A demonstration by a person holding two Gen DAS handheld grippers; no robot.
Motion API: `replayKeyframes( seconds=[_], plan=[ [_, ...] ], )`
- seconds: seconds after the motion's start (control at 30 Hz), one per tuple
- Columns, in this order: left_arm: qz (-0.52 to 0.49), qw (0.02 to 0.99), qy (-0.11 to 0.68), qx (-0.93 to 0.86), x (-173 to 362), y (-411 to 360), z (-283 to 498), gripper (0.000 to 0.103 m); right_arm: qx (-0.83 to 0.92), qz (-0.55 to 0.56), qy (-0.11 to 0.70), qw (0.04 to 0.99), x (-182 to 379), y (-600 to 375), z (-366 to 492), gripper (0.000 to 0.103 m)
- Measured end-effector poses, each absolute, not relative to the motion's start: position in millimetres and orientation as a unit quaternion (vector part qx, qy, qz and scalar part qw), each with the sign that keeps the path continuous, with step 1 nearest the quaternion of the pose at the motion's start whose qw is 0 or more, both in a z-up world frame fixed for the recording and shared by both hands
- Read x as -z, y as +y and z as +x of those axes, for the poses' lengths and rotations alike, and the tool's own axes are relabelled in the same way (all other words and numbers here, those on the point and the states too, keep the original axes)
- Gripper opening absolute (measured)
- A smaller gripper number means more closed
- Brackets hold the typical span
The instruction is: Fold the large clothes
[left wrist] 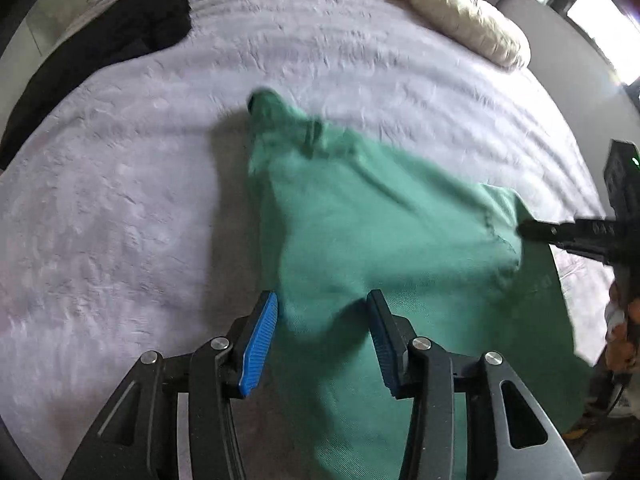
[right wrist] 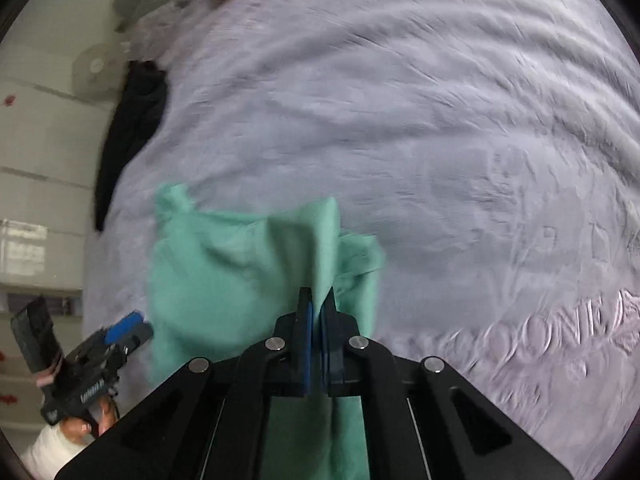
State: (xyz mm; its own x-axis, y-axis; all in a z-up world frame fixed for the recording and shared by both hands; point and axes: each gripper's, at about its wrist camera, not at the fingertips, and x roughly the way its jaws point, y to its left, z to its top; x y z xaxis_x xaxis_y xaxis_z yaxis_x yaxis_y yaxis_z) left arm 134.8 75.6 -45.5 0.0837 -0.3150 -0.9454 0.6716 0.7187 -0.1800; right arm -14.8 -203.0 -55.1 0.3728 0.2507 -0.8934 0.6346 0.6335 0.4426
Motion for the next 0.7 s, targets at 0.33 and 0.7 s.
replayKeyframes(
  seconds=[0.33,0.7],
  plan=[
    [0.189,0.715,0.577,0.346,12,97,115,0.055,0.142,0.454,0.547,0.689,51,-219,-60,0.004],
    [0.235,0.624,0.603,0.438,3,153,16,0.055,0.011,0.381,0.585,0.716,-27,-106,-97,0.005]
  ],
)
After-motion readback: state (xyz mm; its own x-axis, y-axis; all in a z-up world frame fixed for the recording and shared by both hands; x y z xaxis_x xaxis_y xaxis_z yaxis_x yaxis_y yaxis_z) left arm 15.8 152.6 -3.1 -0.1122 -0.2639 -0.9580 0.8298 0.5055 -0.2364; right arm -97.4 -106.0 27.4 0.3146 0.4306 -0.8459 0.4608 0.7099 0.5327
